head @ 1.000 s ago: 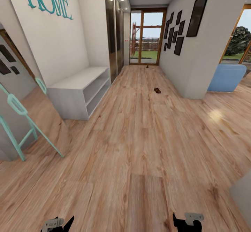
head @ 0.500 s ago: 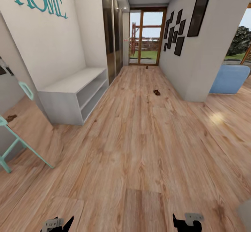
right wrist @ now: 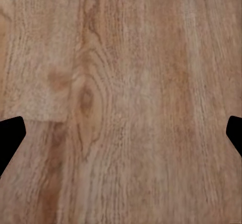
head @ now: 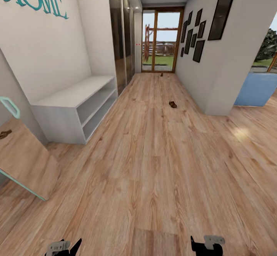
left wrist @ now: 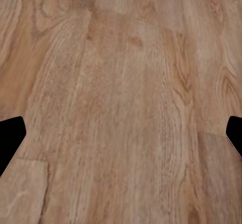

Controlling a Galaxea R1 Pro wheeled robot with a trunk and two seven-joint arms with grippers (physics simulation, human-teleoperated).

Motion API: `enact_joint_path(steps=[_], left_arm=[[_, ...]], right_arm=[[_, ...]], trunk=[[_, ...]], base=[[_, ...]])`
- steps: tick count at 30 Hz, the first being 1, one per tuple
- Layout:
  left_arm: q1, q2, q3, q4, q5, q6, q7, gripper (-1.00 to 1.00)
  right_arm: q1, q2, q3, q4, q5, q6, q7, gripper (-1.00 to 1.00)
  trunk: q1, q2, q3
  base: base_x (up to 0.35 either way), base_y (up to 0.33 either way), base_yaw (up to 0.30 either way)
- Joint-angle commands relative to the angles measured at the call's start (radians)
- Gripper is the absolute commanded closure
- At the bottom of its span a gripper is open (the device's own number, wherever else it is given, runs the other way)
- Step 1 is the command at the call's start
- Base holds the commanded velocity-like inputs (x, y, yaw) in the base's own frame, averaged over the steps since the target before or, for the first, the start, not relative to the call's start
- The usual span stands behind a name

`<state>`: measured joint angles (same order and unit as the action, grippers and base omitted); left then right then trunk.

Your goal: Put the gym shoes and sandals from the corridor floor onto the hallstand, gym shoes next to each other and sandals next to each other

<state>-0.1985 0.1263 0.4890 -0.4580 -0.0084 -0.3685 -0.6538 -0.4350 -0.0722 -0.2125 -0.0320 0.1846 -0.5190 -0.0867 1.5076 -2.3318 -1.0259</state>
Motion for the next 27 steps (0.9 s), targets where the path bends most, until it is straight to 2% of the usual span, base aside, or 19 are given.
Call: enact_joint_path(steps=[1, 27], left_arm=[[-0.001, 0.0, 0.006, 0.001, -0.001, -0.001, -0.008, -1.0], [-0.001, 0.0, 0.005, 0.001, -0.001, -0.001, -0.008, -1.0]], right_arm=[[-0.001, 0.0, -0.005, 0.001, 0.01, -0.003, -0.005, -1.0], [-0.001, -0.004, -0.005, 0.001, 0.012, -0.003, -0.005, -1.0]], trunk=[[0.0, 0.0, -0.001], [0.0, 0.0, -0.001]], base=[[0.339, -0.103, 0.0], [0.339, -0.103, 0.0]])
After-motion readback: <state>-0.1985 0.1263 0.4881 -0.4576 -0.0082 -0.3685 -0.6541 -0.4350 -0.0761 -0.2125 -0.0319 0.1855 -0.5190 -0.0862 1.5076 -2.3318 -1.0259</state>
